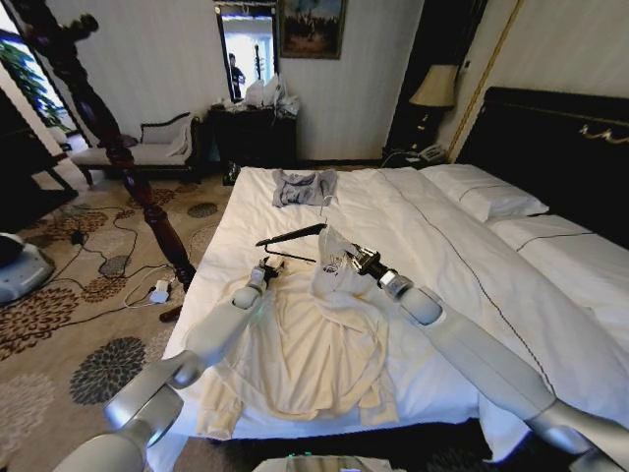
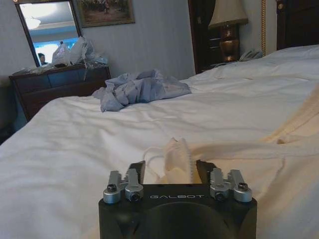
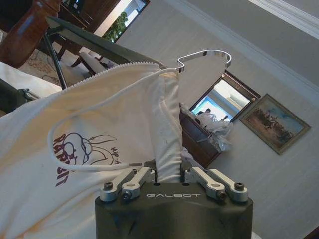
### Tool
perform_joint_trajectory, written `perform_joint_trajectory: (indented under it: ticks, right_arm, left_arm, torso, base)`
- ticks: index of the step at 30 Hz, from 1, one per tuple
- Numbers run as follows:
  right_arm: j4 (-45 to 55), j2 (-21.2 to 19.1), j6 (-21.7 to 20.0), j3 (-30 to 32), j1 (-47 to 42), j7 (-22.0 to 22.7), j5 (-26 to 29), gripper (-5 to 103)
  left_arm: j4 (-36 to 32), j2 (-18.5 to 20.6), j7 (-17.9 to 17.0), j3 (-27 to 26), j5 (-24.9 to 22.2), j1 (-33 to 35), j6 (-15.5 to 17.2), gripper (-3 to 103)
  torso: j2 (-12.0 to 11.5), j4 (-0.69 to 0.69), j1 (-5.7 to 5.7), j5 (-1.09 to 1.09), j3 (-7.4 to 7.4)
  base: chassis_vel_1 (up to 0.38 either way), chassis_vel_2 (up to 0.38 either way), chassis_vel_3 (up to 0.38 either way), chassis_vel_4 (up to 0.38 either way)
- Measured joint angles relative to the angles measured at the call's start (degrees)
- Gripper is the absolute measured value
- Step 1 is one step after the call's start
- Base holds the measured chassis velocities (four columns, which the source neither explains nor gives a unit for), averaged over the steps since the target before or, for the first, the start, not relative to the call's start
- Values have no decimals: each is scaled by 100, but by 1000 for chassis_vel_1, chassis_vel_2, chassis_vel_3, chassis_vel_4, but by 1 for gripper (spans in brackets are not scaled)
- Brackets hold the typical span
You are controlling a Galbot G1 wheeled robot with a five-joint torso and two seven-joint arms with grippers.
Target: Pick up the clothes from the bed and hang them on the clothes hanger.
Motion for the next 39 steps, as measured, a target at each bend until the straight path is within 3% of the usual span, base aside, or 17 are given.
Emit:
perform_joint_trajectory:
  ticks: [2, 4, 7, 9, 12, 16, 25, 29, 39]
  right_arm:
    - [42, -35, -20, 0, 0, 0, 20, 20]
    - [54, -44, -26, 0, 0, 0, 29, 20]
    - [90, -80, -41, 1, -14, 5, 63, 20]
    - [92, -85, -42, 4, -19, 7, 67, 20]
    - [104, -91, -44, 13, -39, 13, 73, 20]
    - [104, -88, -44, 17, -52, 16, 73, 20]
    - [115, -169, -34, -68, 25, 21, 78, 20]
    - [74, -185, -29, -49, 72, 53, 83, 20]
    - [167, -297, -38, 312, -248, 128, 13, 20]
  left_arm:
    - [88, -67, 37, 9, 17, -26, -25, 46]
    - [110, -88, 50, 10, 25, -33, -40, 46]
    - [147, -150, 64, 13, 38, -48, -53, 30]
    - [158, -165, 65, 13, 43, -49, -53, 30]
    - [188, -190, 68, -5, 71, -47, -64, 14]
    - [171, -171, 57, -29, 85, -12, -66, 2]
    - [144, -182, 37, -123, 84, 4, -94, 1]
    - [-216, -3, -9, -211, -2, 102, -87, 1]
    - [-2039, 1139, -101, -640, -822, 642, 37, 1]
  torso:
    - [0, 1, 0, 0, 0]
    - [0, 1, 0, -1, 0]
    - [0, 1, 0, 0, 0]
    - [0, 1, 0, 0, 0]
    - [0, 1, 0, 0, 0]
    - [0, 2, 0, 0, 0]
    - [0, 0, 0, -1, 0]
    - [0, 1, 0, -1, 0]
    - [0, 2, 0, -2, -1]
  base:
    - [0, 0, 0, 0]
    - [0, 0, 0, 0]
    - [0, 0, 0, 0]
    - [0, 0, 0, 0]
    - [0, 0, 0, 0]
    - [0, 0, 0, 0]
    - [0, 0, 0, 0]
    - [0, 0, 0, 0]
    - [0, 0, 0, 0]
